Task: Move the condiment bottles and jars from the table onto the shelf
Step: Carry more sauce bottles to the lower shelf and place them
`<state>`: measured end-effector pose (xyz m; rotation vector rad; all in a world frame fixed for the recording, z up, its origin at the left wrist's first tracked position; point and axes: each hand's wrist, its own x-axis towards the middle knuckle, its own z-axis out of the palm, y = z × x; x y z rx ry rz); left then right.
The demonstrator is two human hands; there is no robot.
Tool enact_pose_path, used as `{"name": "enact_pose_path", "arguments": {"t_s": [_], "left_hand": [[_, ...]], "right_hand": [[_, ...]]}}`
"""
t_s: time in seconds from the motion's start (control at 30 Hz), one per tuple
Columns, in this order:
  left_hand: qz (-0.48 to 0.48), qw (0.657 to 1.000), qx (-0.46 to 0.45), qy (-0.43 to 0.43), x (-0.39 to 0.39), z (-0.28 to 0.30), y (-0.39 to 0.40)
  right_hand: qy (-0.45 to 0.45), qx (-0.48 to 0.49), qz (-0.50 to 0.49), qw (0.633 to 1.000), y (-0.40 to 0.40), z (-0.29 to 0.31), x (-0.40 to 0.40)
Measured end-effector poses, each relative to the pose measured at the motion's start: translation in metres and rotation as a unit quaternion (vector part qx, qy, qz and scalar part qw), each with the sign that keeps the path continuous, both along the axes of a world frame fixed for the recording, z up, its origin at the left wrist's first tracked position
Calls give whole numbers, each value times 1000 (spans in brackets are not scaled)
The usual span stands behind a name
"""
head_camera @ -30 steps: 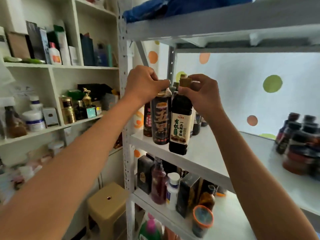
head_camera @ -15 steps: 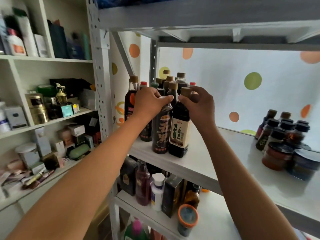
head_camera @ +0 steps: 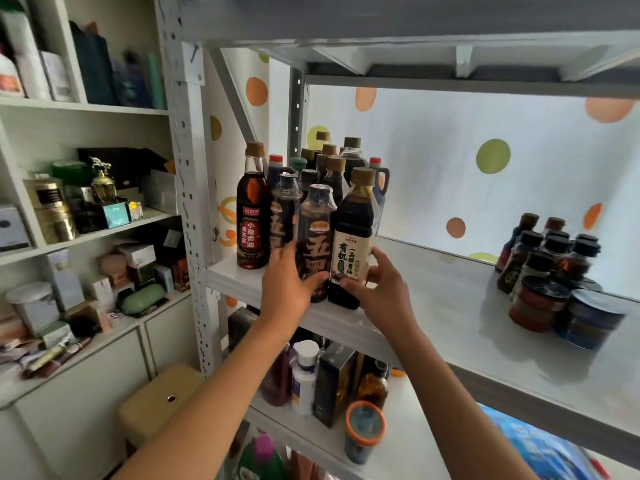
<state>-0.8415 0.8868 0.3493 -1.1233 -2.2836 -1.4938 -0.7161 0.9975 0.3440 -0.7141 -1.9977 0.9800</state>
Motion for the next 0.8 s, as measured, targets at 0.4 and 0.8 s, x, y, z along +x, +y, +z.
{"name": "enact_pose_path", "arguments": {"t_s": [0.4,0.8], "left_hand": [[63,997,34,21,-8,-16,24],[84,995,44,39,-11,-30,37]], "right_hand": [[1,0,-48,999,11,4,-6],[-10,-29,-119,992,93,9,-28]]}}
